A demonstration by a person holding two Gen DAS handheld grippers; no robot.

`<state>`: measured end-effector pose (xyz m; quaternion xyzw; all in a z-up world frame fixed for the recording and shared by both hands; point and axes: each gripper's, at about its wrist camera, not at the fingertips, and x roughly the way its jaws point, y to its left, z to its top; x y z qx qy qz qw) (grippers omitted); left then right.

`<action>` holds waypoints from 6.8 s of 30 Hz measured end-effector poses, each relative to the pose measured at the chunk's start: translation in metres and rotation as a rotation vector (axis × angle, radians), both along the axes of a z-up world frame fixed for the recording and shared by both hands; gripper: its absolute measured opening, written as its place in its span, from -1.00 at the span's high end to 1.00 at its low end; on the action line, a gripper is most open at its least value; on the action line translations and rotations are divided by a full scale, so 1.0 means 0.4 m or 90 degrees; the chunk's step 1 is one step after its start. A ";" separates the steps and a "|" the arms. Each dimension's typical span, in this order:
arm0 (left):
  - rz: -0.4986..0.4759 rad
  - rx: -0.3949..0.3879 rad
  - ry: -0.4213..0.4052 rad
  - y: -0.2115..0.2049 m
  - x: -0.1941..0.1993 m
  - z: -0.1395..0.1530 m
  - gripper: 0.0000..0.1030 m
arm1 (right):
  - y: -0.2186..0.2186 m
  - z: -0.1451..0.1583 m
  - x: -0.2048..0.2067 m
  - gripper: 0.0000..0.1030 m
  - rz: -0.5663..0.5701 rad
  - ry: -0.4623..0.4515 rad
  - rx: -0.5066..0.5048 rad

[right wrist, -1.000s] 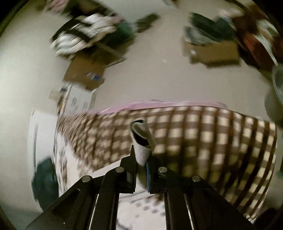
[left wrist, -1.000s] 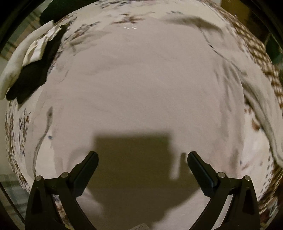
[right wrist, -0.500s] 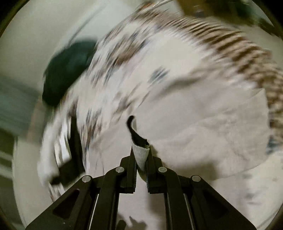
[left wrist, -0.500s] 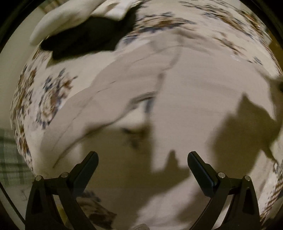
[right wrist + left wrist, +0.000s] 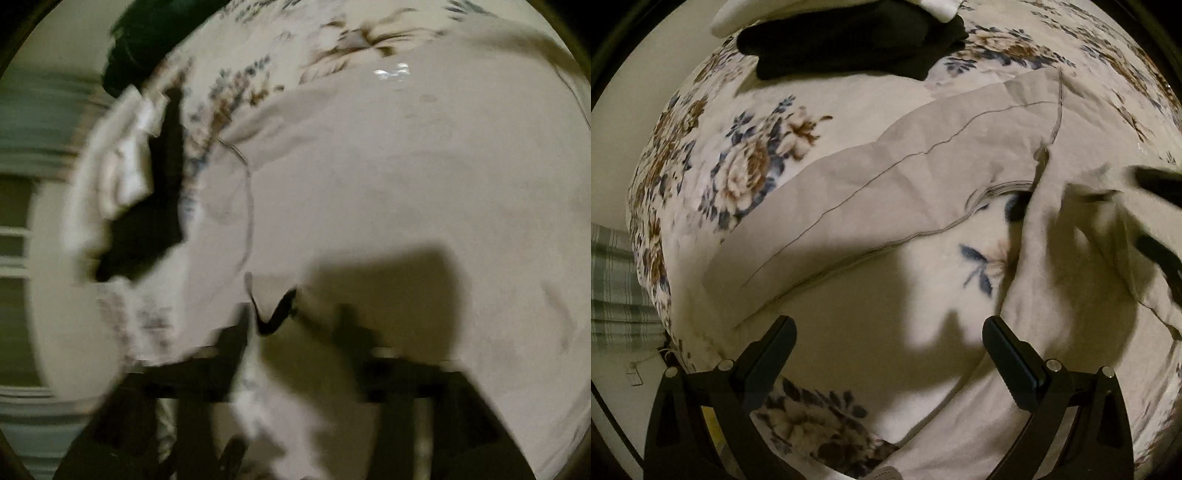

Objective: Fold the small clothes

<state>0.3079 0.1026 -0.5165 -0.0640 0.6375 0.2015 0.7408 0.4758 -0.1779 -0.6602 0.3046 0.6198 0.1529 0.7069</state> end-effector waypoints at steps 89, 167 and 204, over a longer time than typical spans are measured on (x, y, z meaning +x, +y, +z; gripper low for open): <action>-0.228 -0.274 -0.214 -0.523 0.139 0.115 -0.90 | -0.772 0.067 -0.281 -0.58 -0.236 0.004 -0.133; -0.070 -0.172 0.010 0.026 -0.234 -0.108 -0.91 | -0.524 -0.109 -0.532 -0.31 -0.088 0.189 -0.101; -0.042 -0.357 -0.241 -0.048 -0.134 0.213 0.93 | -0.563 0.167 -0.465 0.87 -0.087 0.035 0.125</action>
